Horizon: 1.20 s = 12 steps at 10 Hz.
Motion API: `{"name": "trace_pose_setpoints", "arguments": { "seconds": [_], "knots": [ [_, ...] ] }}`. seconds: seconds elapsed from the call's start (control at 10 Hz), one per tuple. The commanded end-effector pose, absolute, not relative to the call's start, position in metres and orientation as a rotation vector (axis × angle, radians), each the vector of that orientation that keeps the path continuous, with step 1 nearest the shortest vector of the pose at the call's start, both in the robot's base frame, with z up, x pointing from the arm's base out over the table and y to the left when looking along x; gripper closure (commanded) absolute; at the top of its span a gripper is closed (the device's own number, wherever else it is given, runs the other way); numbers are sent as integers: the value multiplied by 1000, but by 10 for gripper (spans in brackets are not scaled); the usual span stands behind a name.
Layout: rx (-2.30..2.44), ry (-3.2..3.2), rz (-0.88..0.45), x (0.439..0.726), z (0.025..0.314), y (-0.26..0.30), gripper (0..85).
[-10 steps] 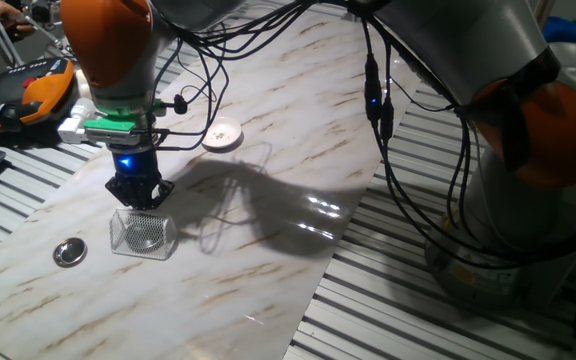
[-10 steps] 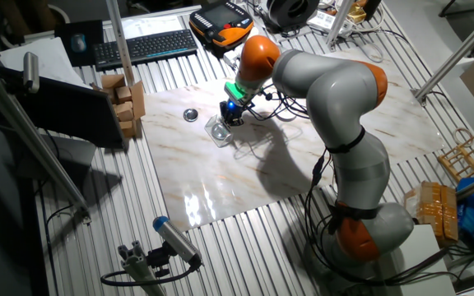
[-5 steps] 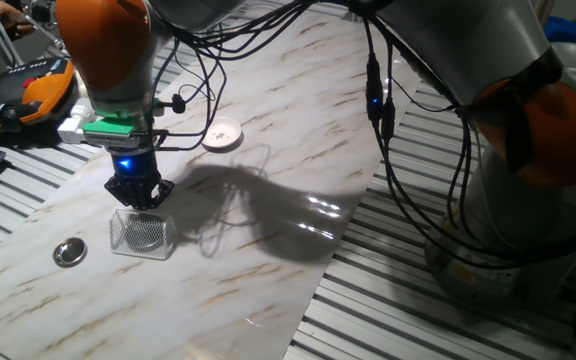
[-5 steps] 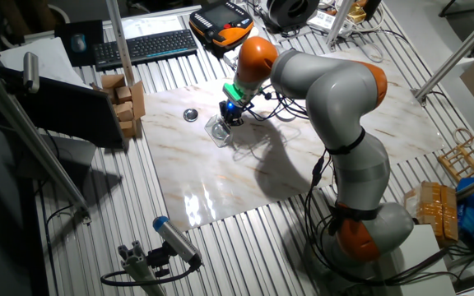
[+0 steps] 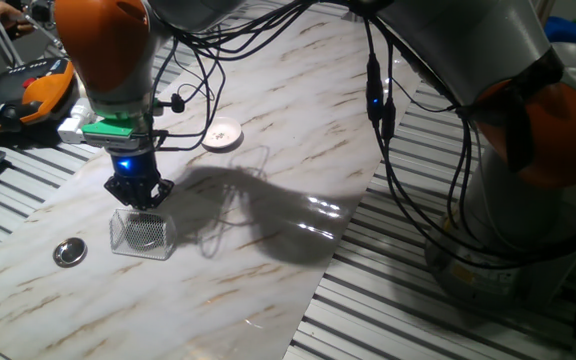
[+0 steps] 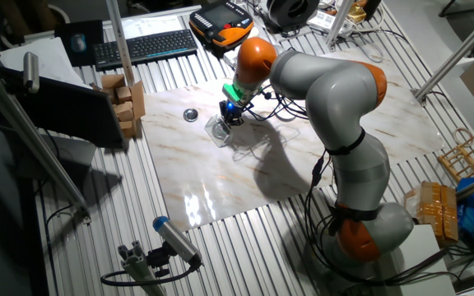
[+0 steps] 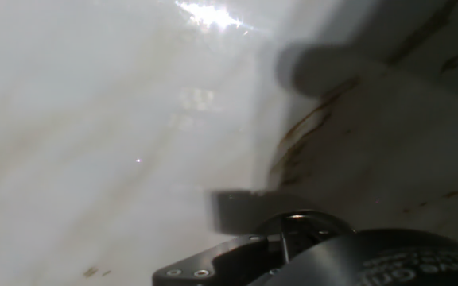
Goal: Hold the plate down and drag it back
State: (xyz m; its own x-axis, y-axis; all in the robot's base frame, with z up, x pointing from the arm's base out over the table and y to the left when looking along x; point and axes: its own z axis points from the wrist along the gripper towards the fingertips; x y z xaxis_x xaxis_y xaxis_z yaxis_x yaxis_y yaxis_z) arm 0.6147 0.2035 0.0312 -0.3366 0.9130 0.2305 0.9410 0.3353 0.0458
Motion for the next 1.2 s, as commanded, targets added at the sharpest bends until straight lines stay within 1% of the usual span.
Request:
{"name": "trace_pose_setpoints", "arguments": {
  "seconds": [0.0, 1.1],
  "knots": [
    [-1703, -2431, -257, 615, 31, 203, 850],
    [-1694, -2518, -249, 619, 31, 192, 850]
  ]
}}
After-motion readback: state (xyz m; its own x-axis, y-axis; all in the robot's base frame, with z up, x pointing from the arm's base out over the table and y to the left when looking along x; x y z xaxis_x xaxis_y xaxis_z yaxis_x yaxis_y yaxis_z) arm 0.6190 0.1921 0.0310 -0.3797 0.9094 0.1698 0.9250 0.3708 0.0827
